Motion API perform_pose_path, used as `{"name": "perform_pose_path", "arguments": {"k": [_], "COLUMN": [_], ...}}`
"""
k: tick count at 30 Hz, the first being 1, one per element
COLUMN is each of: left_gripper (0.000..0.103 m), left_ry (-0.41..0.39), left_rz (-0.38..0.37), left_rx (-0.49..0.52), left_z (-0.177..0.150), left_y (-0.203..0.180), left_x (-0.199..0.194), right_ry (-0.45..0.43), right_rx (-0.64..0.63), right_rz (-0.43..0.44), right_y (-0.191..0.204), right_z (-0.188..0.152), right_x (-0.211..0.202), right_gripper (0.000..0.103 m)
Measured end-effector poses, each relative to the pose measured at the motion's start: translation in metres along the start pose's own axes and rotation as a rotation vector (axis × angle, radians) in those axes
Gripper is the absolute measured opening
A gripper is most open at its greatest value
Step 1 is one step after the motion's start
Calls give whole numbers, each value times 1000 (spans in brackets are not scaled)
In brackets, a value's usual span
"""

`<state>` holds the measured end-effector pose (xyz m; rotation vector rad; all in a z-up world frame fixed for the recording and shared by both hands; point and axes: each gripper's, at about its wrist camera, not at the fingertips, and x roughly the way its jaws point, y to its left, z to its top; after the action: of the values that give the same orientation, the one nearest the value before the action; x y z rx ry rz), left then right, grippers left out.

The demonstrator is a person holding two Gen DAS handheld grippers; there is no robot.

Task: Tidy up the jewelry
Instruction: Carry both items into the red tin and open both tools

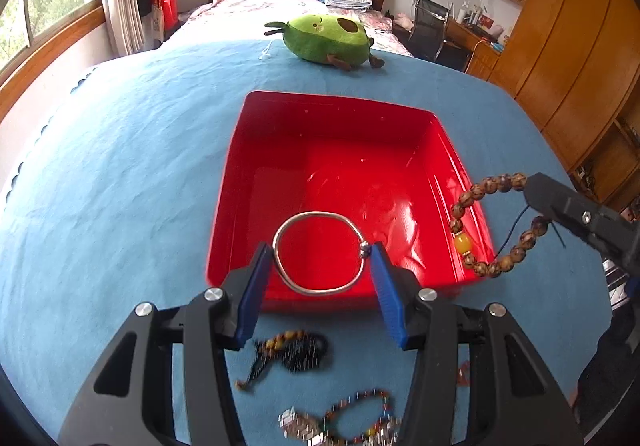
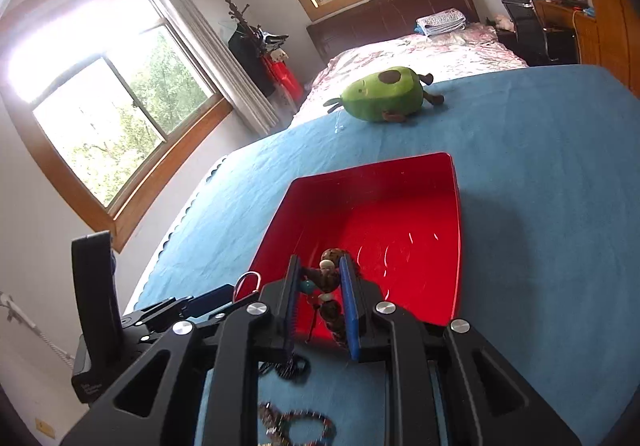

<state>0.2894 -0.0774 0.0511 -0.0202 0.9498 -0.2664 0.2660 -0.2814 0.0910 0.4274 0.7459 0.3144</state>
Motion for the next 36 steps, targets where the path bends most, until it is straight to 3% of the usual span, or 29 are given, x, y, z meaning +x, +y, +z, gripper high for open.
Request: {"name": "perform_pose_path", "arguments": {"k": [6, 16, 20, 36], "left_gripper": [50, 51, 68, 71], "left_ry": [48, 90, 79, 50], "left_rz": [14, 56, 80, 89], "left_rx": [-16, -9, 7, -12], "left_z": [15, 12, 8, 9], "left_y": [7, 11, 8, 14], "left_x": [46, 75, 75, 48], "right_ry": [70, 124, 108, 104], "right_rx": [-11, 0, -2, -14], "right_rz": [-72, -94, -155, -176], "right_y": [-17, -28, -33, -29], "right_z": [-8, -20, -18, -16], "right_x": [52, 71, 68, 59], "right_gripper": [19, 20, 31, 33]}}
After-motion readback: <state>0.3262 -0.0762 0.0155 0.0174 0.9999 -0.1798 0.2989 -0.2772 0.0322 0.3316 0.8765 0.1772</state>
